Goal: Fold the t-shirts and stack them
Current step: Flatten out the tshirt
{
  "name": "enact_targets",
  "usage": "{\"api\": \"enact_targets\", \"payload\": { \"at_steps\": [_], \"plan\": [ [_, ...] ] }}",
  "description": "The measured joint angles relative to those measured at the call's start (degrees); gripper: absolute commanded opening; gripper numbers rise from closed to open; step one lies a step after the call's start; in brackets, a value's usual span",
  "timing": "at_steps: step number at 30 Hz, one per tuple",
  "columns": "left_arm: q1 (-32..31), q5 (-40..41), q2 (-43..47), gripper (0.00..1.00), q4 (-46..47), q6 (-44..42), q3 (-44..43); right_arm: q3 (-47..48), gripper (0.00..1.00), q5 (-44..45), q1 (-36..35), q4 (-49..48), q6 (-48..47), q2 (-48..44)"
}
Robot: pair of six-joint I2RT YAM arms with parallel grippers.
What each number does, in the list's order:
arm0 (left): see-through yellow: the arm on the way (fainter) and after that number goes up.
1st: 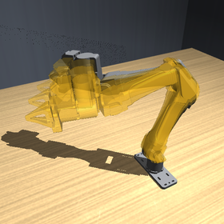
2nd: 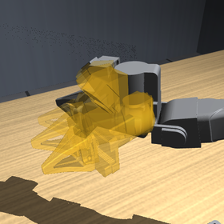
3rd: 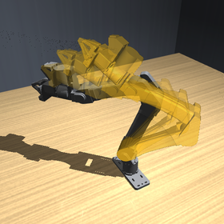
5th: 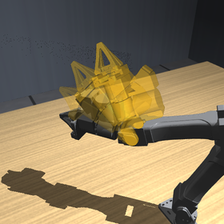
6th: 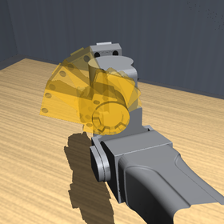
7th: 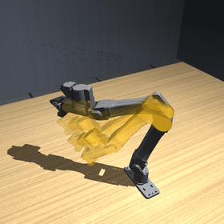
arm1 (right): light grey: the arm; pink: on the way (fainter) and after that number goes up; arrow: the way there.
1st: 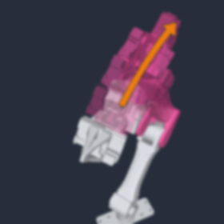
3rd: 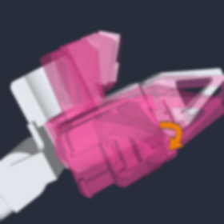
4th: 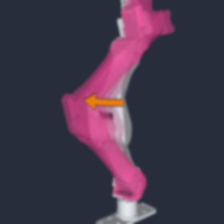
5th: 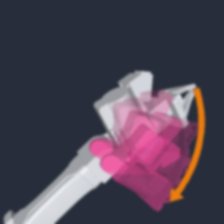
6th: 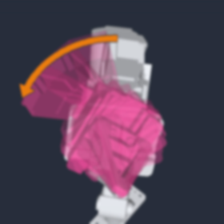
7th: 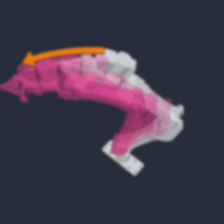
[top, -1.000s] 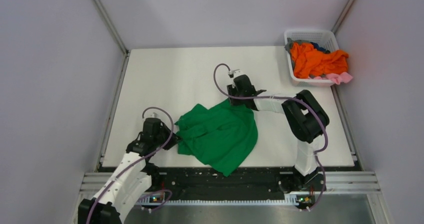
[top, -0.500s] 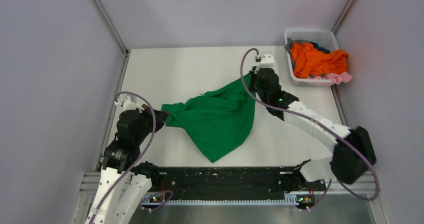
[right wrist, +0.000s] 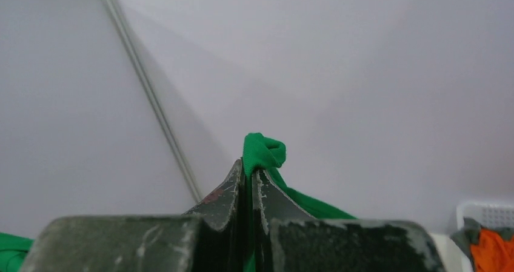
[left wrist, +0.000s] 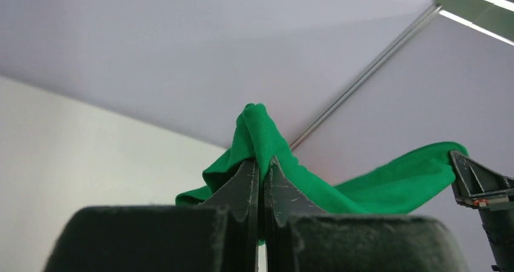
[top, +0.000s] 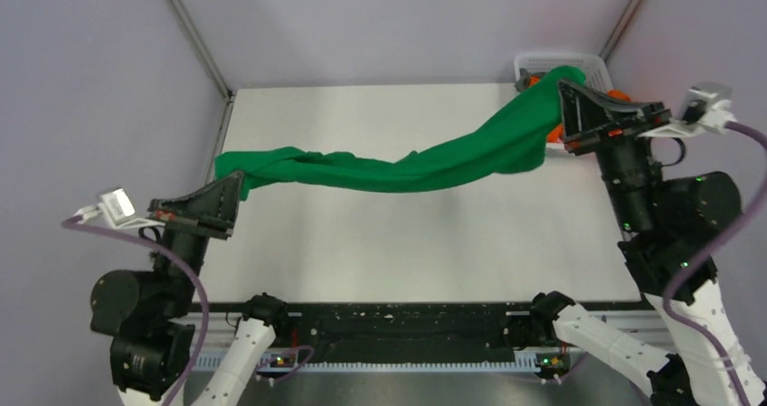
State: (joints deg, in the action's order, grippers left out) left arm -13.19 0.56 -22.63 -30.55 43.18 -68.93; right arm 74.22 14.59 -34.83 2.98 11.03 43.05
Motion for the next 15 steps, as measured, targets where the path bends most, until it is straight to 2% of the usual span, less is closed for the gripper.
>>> {"api": "enact_targets", "payload": {
  "at_steps": [5, 8, 12, 15],
  "plan": [
    [0.02, 0.28, 0.85, 0.00, 2.56, -1.75, -5.79, 8.52, 0.00, -5.11, 0.00, 3.63, -0.15, -1.44],
    [0.02, 0.76, 0.76, 0.00, 3.72, -2.64, -6.27, 9.44, 0.00, -4.46, 0.00, 4.57, -0.55, -1.53],
    [0.02, 2.14, -0.07, 0.00, 6.78, -3.17, -1.79, 6.51, 0.00, -0.37, -0.02, 5.16, -1.40, -0.87],
    [0.00, 4.74, -2.69, 0.00, 8.35, -2.99, 6.05, 1.01, 0.00, 5.77, -0.04, 4.20, -2.49, 1.57]
  ]
}}
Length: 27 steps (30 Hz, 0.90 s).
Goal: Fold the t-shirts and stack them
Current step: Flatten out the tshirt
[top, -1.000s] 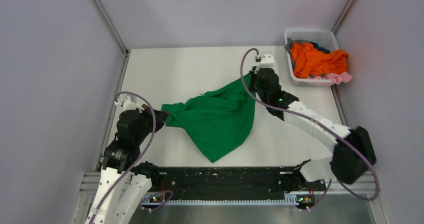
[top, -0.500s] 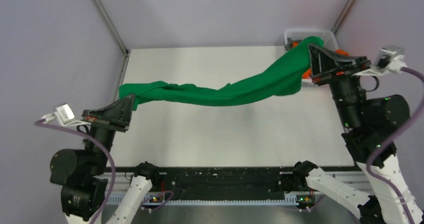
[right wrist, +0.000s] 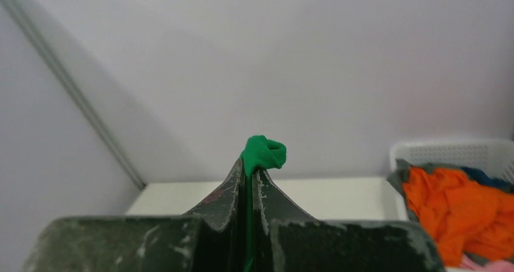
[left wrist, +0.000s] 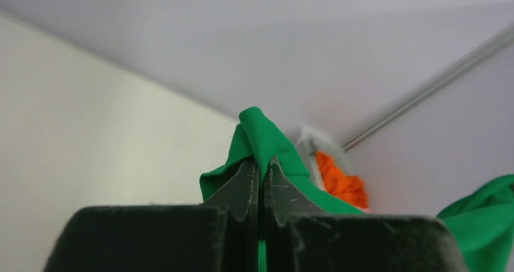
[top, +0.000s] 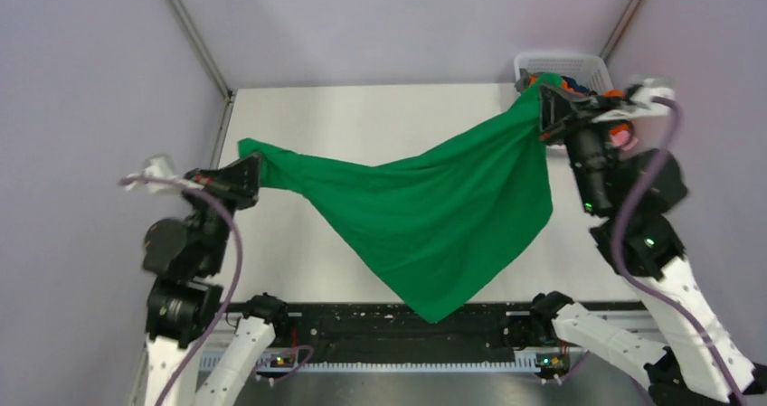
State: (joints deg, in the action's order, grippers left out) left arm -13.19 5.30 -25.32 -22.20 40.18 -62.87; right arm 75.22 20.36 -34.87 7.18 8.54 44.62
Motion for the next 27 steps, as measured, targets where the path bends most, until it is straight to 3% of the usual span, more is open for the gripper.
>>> {"api": "enact_targets", "payload": {
  "at_steps": [2, 3, 4, 5, 6, 7, 8, 12, 15, 19, 27],
  "plan": [
    [0.02, 2.54, -3.13, 0.00, -0.20, 0.66, 5.60, -4.39, 0.00, 4.70, 0.07, -2.03, -0.96, 3.13],
    [0.02, 4.39, -5.70, 0.07, -0.46, 1.29, 9.14, -7.45, 0.04, 7.72, 0.20, -4.15, -1.60, 6.29],
    [0.02, 5.77, -8.22, 0.27, -1.01, 1.88, 11.89, -9.33, 0.18, 9.40, 0.52, -5.31, -2.10, 9.33],
    [0.04, 7.37, -11.32, 0.65, -2.01, 2.49, 14.93, -11.23, 0.36, 9.86, 1.42, -6.58, -2.32, 13.38],
    [0.13, 8.63, -14.62, 0.94, -3.41, 3.06, 17.49, -12.41, 0.53, 9.40, 2.49, -7.45, -2.03, 17.55],
    [0.26, 9.70, -18.32, 0.98, -5.16, 3.65, 19.58, -12.92, 0.90, 8.55, 4.13, -8.04, -1.88, 23.61],
    [0.42, 10.47, -21.33, 0.99, -7.21, 4.17, 20.74, -12.90, 0.98, 7.89, 5.77, -8.28, -1.20, 29.44],
    [0.72, 13.68, -28.09, 0.99, -13.70, 5.57, 20.41, -11.13, 0.99, 8.44, 9.60, -3.08, 0.74, 47.71],
    [0.76, 15.47, -27.67, 0.99, -15.13, 5.75, 18.67, -11.02, 0.99, 7.74, 9.92, 1.40, 2.01, 50.71],
    [0.76, 15.50, -24.98, 0.99, -14.60, 5.49, 18.40, -12.26, 0.99, 5.03, 9.88, 3.10, 5.75, 45.62],
    [0.79, 5.60, -27.39, 0.99, -7.17, 1.60, 21.66, -33.35, 0.99, -9.75, 9.88, 3.67, 17.35, 23.10]
  ]
}}
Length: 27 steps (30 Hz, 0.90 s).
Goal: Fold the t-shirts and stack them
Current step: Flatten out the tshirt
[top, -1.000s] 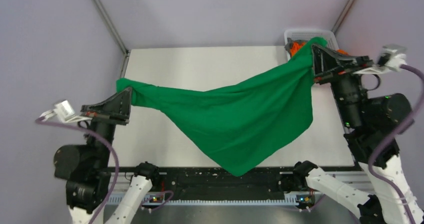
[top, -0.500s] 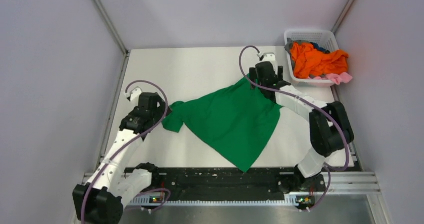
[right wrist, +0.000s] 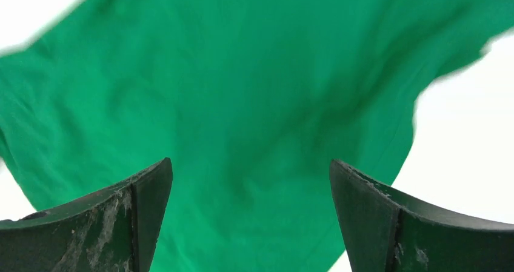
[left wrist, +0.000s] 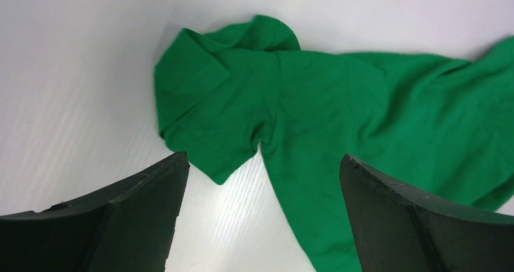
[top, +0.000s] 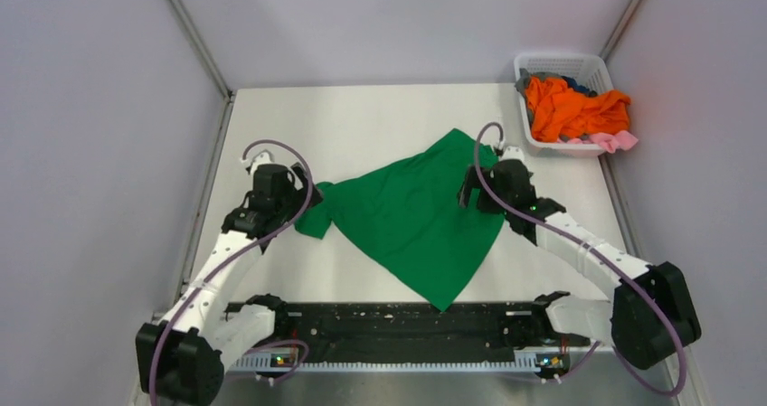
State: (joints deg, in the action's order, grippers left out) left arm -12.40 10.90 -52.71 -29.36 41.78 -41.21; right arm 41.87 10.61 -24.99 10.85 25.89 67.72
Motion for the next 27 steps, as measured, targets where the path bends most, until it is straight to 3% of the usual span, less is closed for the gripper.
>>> {"api": "enact_targets", "payload": {
  "at_steps": [5, 12, 18, 27],
  "plan": [
    [-0.02, -9.46, -11.67, 0.99, 6.14, -1.70, -0.57, -10.10, 0.99, -7.98, 0.00, -1.51, 3.89, 0.02],
    [-0.02, -13.75, -28.20, 0.99, 9.03, -1.79, -5.03, -11.43, 0.99, -10.71, 0.00, -7.43, 6.36, 5.99],
    [0.76, -8.79, -35.82, 0.99, 9.22, -1.03, -7.54, -7.61, 0.99, -10.67, 0.00, -12.37, 6.78, 12.94],
    [8.57, 2.82, -32.35, 0.99, 5.60, 1.18, -7.30, -1.79, 0.99, -8.09, 2.86, -13.57, 6.73, 19.85]
  ]
}}
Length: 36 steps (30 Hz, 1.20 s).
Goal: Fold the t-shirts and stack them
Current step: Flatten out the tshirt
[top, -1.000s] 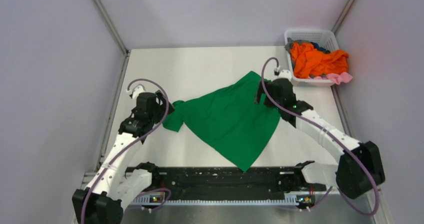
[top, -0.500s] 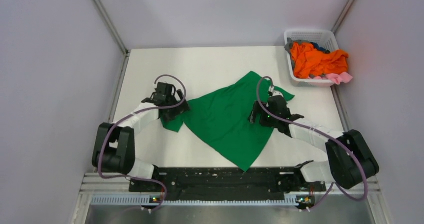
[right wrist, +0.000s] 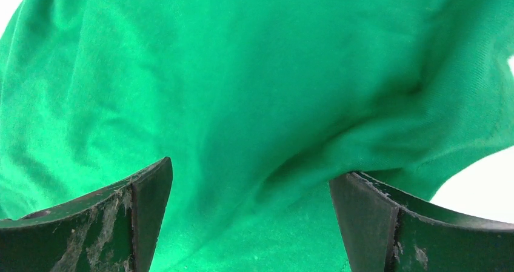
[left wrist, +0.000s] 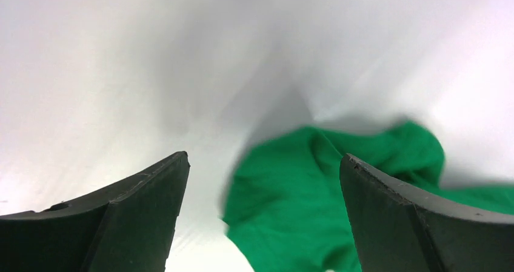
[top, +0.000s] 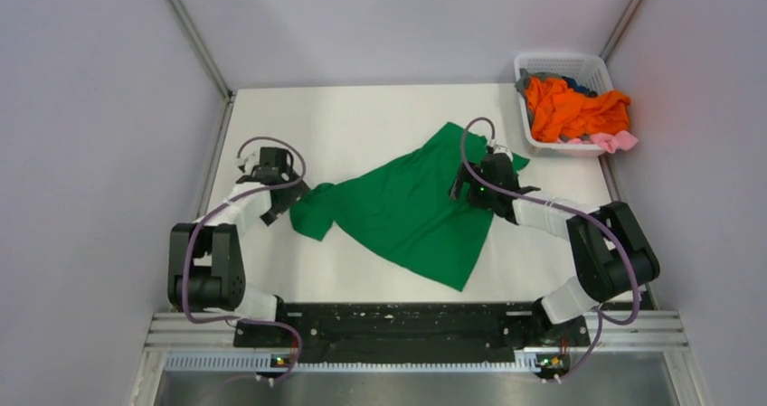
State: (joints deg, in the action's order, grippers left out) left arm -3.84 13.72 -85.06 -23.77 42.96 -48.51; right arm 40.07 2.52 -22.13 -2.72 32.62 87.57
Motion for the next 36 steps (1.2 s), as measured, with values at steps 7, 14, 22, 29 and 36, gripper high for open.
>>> {"api": "enact_targets", "payload": {
  "at_steps": [7, 14, 22, 29, 36],
  "plan": [
    [8.74, 2.34, 1.97, 0.99, -2.40, 2.43, 3.48, 3.23, 0.99, 1.49, 7.28, 1.07, -0.83, 2.69],
    [7.91, -10.45, 11.08, 0.99, -2.62, 1.75, 6.99, 14.75, 0.99, 3.96, 11.52, 6.47, -3.67, 11.26],
    [-6.45, -14.84, 20.26, 0.96, -5.18, -1.64, 7.21, 13.49, 0.99, 5.33, 11.82, 12.96, -5.01, 4.61],
    [-17.33, -5.07, 11.06, 0.87, -15.32, -2.75, -2.40, -0.02, 0.99, 8.11, 11.80, 18.32, -3.34, -18.51],
    [-17.33, -3.06, 3.48, 0.69, -18.08, -4.42, -3.30, -9.03, 0.99, 6.43, 11.82, 21.27, -0.92, -31.15]
  ]
}}
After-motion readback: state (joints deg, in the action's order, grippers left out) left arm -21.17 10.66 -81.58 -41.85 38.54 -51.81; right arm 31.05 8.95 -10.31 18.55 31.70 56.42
